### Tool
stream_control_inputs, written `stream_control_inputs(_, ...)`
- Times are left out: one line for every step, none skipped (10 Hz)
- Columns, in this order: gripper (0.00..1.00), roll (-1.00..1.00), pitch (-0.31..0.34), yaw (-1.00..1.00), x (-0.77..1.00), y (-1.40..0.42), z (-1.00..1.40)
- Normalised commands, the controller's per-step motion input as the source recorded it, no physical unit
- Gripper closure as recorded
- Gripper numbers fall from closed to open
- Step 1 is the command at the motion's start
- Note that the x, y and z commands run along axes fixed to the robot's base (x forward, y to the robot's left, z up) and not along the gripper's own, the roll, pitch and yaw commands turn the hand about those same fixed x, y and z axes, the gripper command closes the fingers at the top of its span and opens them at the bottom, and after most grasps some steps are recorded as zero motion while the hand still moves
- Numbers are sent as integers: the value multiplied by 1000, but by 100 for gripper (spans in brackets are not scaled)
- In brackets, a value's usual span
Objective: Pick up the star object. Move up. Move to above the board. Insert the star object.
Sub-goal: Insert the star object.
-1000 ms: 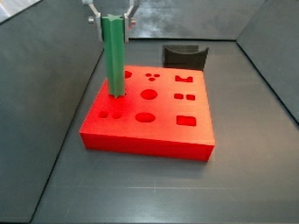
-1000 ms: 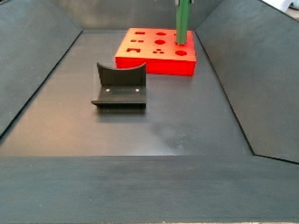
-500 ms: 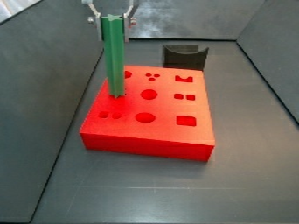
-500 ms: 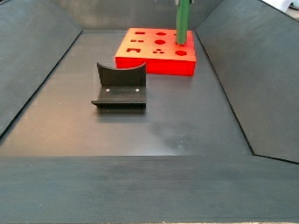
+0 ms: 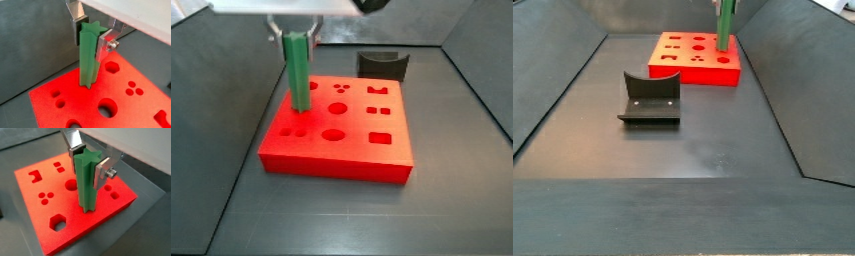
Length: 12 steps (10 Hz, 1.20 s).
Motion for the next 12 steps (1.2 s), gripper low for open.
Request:
stream_control_inputs(100,49,-139,0,46,-43,-569)
stream_control_inputs(100,0,0,0,211,20,-677)
stream_control_inputs(100,-131,69,0,329,274,-760)
stream_control_inputs(100,-120,159,0,463,191,-754)
stream_control_inputs(100,0,66,0,374,0,-740)
stream_control_inputs(100,53,0,0,174,0,-623)
stream_control_inputs(100,86,-36,0,66,0,-434)
stream_control_inputs(100,21,0,0,0,0,0)
stream_control_inputs(100,9,0,0,0,0,-20)
stream_control_inputs(100,36,1,0,0,0,-80)
stream_control_inputs(100,89,0,0,0,0,-60)
stream_control_inputs(100,0,0,0,0,0,0)
